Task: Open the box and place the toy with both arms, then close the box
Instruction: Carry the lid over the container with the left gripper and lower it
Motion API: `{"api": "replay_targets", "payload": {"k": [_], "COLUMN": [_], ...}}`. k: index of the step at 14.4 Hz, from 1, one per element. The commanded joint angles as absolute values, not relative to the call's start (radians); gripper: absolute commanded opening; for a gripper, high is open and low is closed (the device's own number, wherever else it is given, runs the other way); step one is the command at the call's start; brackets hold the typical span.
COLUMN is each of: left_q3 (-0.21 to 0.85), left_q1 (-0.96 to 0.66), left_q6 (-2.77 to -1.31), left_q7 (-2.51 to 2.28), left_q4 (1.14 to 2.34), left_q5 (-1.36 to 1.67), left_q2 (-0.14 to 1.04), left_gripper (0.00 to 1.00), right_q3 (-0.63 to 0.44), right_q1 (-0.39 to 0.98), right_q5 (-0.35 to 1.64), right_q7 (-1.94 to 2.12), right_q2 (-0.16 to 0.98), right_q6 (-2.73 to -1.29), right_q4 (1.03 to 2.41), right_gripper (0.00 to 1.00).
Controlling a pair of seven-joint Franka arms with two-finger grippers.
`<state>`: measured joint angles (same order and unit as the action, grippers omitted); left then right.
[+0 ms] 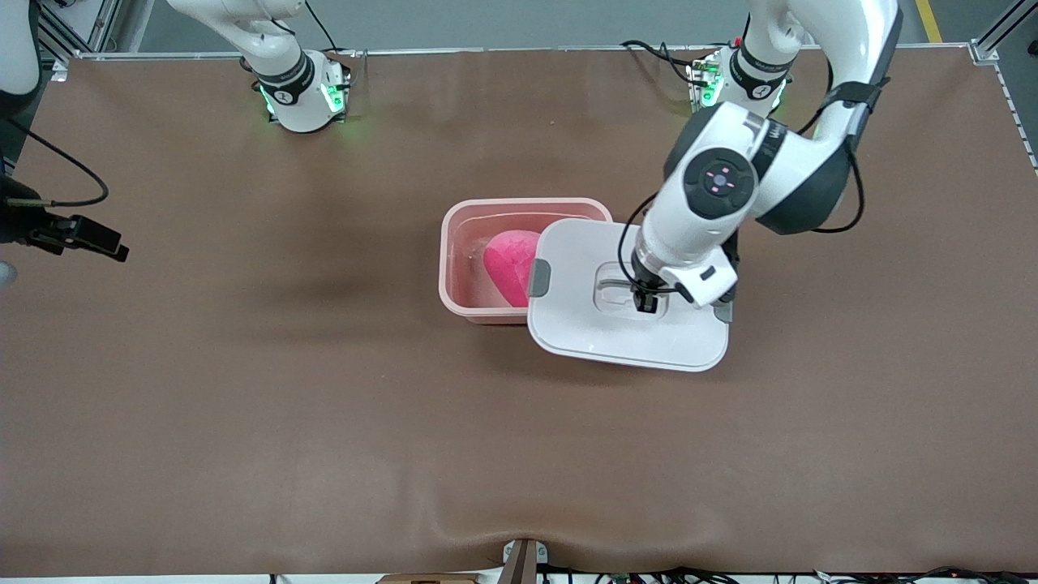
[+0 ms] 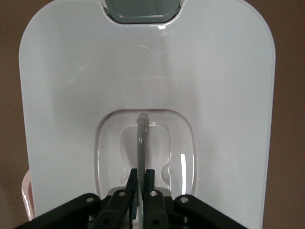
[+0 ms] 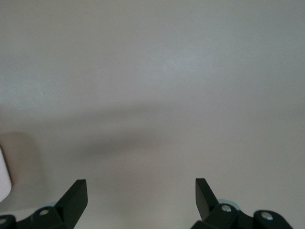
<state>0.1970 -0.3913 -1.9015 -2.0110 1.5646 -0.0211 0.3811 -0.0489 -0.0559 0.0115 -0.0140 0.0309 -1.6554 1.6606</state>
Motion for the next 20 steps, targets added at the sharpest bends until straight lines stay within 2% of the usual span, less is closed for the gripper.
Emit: {"api": "replay_targets", "payload": {"k": [1,8,20], "left_q3": [0.196,0.196,0.196], "left_q1": [-0.434,-0.523,-0.621], "left_q6": [-1.901,-1.930,-2.028], "left_q7": [-2.078,-2.232,-2.396], "left_q4": [1.546,1.545,1.545], "left_q5": [-0.049,-0.055,-0.060], "left_q2": [0.390,0.411,0.463], "left_gripper": [0.00,0.00,0.00], "right_q3": [-0.040,-0.037,-0.040], "right_q1": [-0.058,-0.054,0.029], "right_q5": [0.023,0.032,0.031], "right_q7": [-0.023,-0.037,-0.026], "right_q2": [0.017,0.020,0.031], "right_q6": [-1.617,-1.491,-1.499], "right_q4": [1.617,1.539,1.506], "right_gripper": [1.00,1.00,1.00]}}
